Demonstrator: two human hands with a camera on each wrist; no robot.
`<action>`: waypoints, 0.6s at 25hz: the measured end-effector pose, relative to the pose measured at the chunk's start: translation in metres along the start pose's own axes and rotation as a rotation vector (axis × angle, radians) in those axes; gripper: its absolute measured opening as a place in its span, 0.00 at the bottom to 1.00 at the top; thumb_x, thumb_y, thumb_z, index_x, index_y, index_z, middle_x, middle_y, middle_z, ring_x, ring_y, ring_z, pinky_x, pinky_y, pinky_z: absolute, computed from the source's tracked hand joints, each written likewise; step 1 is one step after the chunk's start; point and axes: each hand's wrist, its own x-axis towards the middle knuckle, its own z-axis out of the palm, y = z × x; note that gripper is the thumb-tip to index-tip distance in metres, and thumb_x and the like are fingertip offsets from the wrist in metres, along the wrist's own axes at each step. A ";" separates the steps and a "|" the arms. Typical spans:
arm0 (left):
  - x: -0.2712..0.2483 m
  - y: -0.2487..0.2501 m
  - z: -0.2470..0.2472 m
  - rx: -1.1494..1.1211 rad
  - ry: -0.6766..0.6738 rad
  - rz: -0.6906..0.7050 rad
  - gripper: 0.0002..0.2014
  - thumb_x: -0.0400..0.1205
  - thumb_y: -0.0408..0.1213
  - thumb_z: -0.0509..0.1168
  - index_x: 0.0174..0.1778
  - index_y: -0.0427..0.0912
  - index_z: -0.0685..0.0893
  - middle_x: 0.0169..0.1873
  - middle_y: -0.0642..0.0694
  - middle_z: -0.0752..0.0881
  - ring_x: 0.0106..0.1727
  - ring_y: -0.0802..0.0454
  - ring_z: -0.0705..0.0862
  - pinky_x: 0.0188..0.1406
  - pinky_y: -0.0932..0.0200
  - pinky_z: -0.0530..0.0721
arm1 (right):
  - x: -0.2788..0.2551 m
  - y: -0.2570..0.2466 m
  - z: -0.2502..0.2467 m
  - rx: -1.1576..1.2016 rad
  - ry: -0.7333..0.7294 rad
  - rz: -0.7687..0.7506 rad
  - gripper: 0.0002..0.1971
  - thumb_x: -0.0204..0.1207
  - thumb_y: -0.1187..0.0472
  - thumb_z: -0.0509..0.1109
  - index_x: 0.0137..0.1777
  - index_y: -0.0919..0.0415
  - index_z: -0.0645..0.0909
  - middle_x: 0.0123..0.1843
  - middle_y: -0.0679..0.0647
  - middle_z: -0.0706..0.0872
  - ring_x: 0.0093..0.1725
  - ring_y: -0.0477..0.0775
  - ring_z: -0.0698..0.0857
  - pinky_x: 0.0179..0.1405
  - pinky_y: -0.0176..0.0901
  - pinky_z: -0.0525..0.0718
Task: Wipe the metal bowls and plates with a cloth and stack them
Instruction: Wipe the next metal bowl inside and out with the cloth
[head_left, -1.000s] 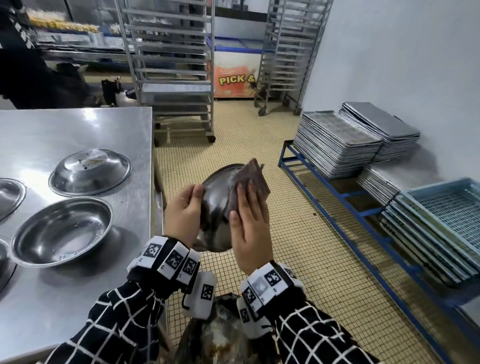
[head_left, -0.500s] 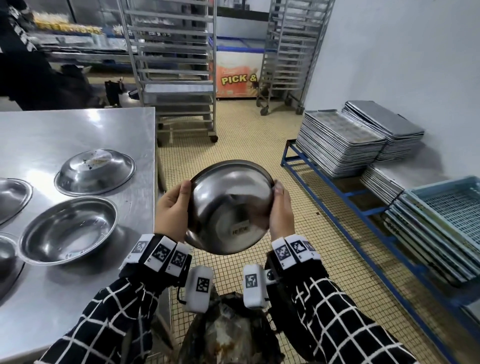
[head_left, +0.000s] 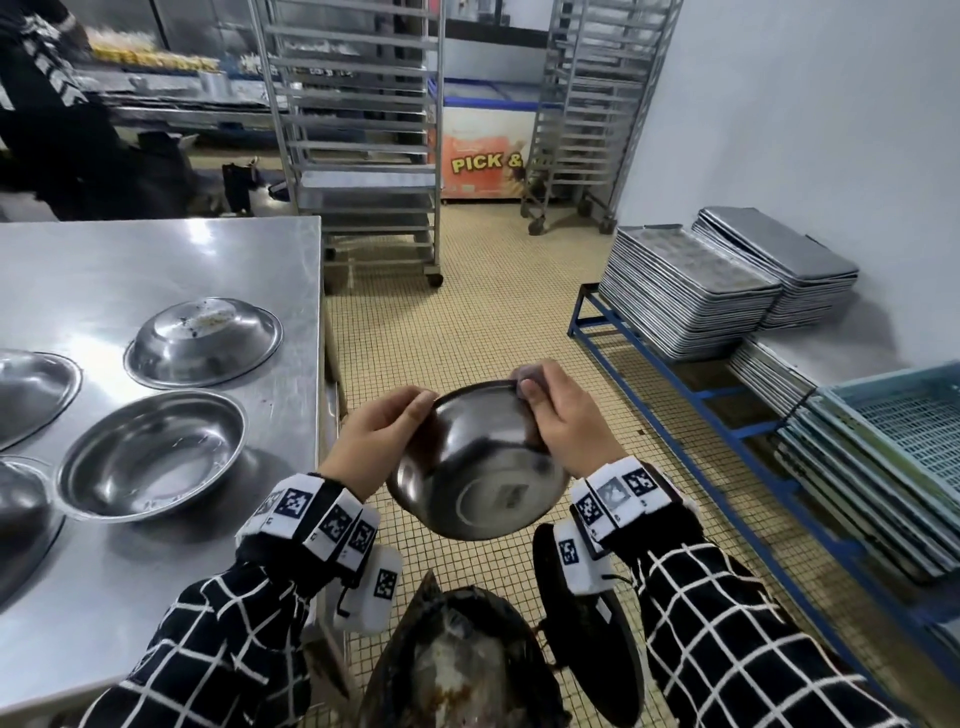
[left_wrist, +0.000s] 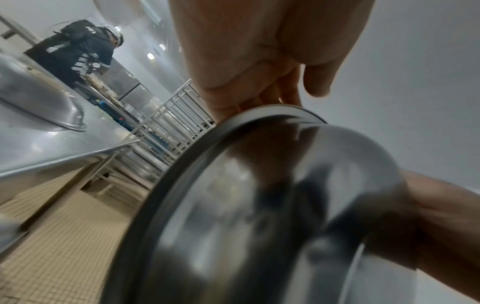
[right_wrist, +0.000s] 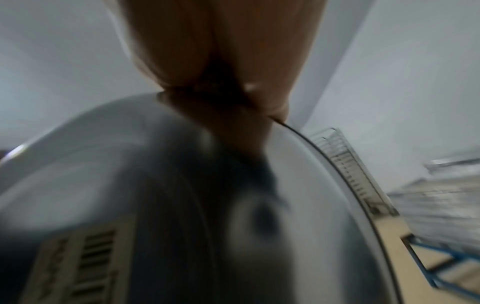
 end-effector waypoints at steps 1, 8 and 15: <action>0.000 0.004 0.003 0.040 -0.013 -0.021 0.08 0.84 0.43 0.60 0.47 0.51 0.85 0.41 0.52 0.88 0.45 0.58 0.85 0.48 0.65 0.80 | 0.002 -0.001 0.002 -0.082 -0.032 -0.071 0.11 0.86 0.55 0.56 0.60 0.59 0.75 0.54 0.51 0.81 0.54 0.50 0.78 0.58 0.45 0.77; -0.001 0.006 0.013 0.073 0.114 -0.045 0.14 0.86 0.41 0.59 0.42 0.37 0.84 0.30 0.44 0.82 0.35 0.50 0.78 0.44 0.47 0.79 | -0.005 -0.021 0.027 -0.227 0.274 -0.231 0.21 0.82 0.54 0.51 0.69 0.62 0.73 0.63 0.57 0.81 0.62 0.57 0.77 0.64 0.52 0.76; 0.000 0.011 0.010 -0.095 0.247 -0.076 0.13 0.86 0.42 0.59 0.41 0.43 0.85 0.36 0.42 0.85 0.40 0.51 0.81 0.49 0.50 0.82 | -0.025 -0.029 0.049 -0.202 0.430 -0.196 0.23 0.85 0.50 0.51 0.76 0.57 0.70 0.74 0.52 0.75 0.76 0.52 0.69 0.74 0.60 0.70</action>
